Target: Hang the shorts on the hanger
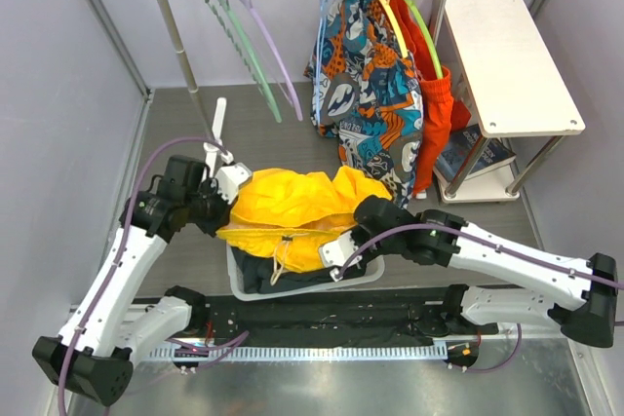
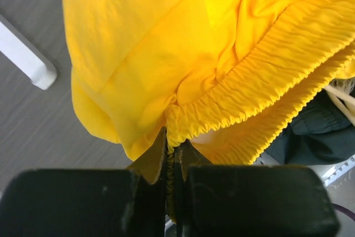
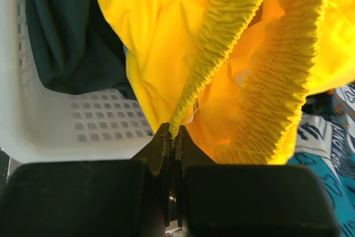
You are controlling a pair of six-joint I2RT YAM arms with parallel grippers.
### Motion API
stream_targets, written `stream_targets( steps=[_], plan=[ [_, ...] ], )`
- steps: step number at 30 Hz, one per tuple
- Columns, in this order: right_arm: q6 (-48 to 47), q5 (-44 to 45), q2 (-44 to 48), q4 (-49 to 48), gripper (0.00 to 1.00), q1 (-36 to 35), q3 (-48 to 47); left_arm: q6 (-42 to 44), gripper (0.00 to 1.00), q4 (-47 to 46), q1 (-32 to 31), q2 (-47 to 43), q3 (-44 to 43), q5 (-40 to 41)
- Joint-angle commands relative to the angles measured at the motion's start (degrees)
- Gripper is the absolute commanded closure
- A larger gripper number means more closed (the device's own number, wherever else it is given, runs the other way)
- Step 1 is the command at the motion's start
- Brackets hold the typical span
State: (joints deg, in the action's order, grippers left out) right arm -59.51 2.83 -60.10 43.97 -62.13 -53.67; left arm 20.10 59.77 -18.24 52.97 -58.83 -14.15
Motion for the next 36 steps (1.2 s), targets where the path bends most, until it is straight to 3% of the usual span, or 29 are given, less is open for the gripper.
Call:
stream_targets(
  steps=[1,2,4,5,8,10,11,14,16,21,24,26,29,33,36],
  plan=[
    [2.6,-2.1,0.3,-4.5,0.95,0.3,0.1,0.4,0.93,-2.1,0.4,0.3,3.5,0.8],
    [3.4,-2.0,0.5,-4.4,0.83,0.3,-0.9,0.7,0.79,-1.4,0.4,0.6,3.3,0.4],
    [4.2,-4.3,0.9,-2.1,0.68,0.3,-2.9,0.6,0.66,-1.1,0.5,0.2,1.7,0.3],
    [4.9,-4.5,0.9,-1.3,0.56,0.3,-5.7,0.2,0.53,-1.0,0.5,0.0,0.8,0.2],
    [6.6,-5.8,0.9,4.3,0.37,0.3,-12.9,-0.5,0.38,0.5,0.5,0.9,-5.0,-1.7],
    [7.5,-6.5,0.8,6.6,0.32,0.3,-17.0,0.0,0.32,3.6,0.4,3.0,-11.3,-3.5],
    [7.6,-7.1,0.3,9.2,0.30,0.3,-21.0,0.6,0.24,4.9,0.4,3.7,-13.7,-4.6],
    [8.0,-8.4,-0.3,13.8,0.29,0.2,-28.8,1.4,0.15,8.9,0.5,5.1,-20.9,-7.6],
    [9.1,-8.3,-0.9,14.5,0.29,0.2,-32.1,1.3,0.13,9.6,0.4,5.5,-23.3,-8.2],
    [17.8,-3.1,-2.6,3.3,0.30,1.0,-37.7,-5.5,0.10,5.2,0.4,5.6,-28.9,-6.4],
    [29.4,0.8,-4.7,-5.9,0.30,4.2,-39.6,-10.9,0.10,0.0,0.4,5.2,-30.1,-4.6],
    [41.9,1.3,-8.4,-11.8,0.30,6.9,-42.6,-14.8,0.10,-4.6,0.4,5.0,-29.4,-3.3],
    [56.7,2.8,-16.1,-15.1,0.31,13.6,-50.8,-18.7,0.10,-8.8,0.7,4.9,-28.5,-3.9],
    [66.3,8.7,-22.0,-20.8,0.30,19.7,-57.7,-19.1,0.10,-8.5,2.7,4.3,-29.0,-4.9],
    [68.6,11.1,-26.3,-23.0,0.27,20.2,-61.4,-18.3,0.10,-8.5,2.8,3.0,-28.5,-3.4]
  ],
)
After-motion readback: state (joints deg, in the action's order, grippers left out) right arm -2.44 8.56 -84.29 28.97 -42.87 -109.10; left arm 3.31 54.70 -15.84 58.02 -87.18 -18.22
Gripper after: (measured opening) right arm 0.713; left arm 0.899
